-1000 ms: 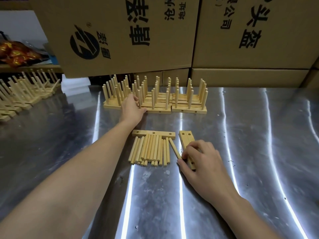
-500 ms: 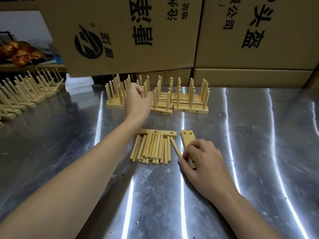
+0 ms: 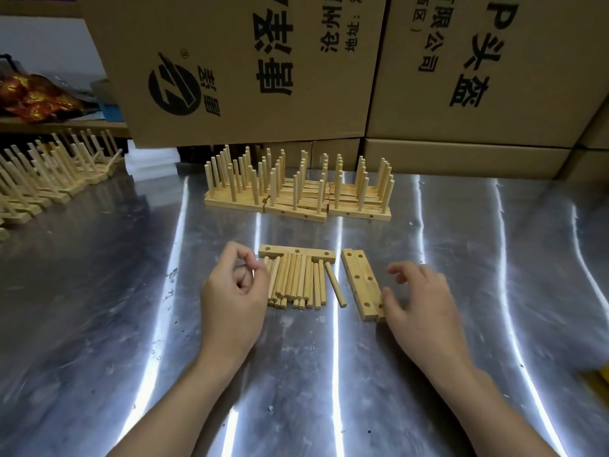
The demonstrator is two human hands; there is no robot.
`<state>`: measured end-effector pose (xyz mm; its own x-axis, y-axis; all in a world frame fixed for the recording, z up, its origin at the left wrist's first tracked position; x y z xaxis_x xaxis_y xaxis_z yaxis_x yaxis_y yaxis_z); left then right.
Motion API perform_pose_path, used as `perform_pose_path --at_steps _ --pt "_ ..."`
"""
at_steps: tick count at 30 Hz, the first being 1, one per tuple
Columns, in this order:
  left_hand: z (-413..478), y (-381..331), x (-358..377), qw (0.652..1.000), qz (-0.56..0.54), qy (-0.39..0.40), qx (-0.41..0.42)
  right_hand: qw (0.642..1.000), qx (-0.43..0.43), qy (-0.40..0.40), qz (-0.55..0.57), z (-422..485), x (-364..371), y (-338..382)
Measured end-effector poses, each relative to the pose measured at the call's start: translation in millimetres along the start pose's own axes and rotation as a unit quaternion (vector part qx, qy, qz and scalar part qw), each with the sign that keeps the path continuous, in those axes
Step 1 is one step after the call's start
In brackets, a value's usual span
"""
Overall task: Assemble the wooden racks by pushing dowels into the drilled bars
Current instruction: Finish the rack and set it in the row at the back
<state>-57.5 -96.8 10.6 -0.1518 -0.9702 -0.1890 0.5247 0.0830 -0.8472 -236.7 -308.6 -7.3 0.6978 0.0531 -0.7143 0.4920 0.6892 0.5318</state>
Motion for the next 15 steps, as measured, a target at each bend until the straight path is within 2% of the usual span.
perform_pose_path --at_steps 3,6,9,12,15 --pt "4 11 0 0.999 -0.008 -0.015 -0.035 0.999 0.040 0.035 0.010 4 -2 -6" --pt "11 13 0 0.999 -0.023 -0.024 -0.041 0.998 0.032 -0.006 -0.052 8 -8 -11" --pt "13 16 2 0.998 -0.029 -0.030 -0.046 1.000 0.025 0.009 -0.004 9 -9 -10" --pt "14 18 1 0.997 -0.036 -0.033 -0.057 0.999 0.024 0.040 -0.011 8 -3 -10" --pt "17 21 0 0.996 -0.046 -0.041 -0.064 0.998 0.058 0.011 0.022 13 -6 -15"
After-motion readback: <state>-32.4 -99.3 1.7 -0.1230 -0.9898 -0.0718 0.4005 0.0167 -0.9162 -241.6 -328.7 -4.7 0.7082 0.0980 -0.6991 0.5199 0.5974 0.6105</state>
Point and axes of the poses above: each hand's wrist, its own z-axis towards the middle knuckle, its own x-axis out of the palm, y = z × x, the point moved 3 cm from there along z, towards the middle knuckle, and after that the axes turned 6 degrees about -y, right-handed, at the moved point
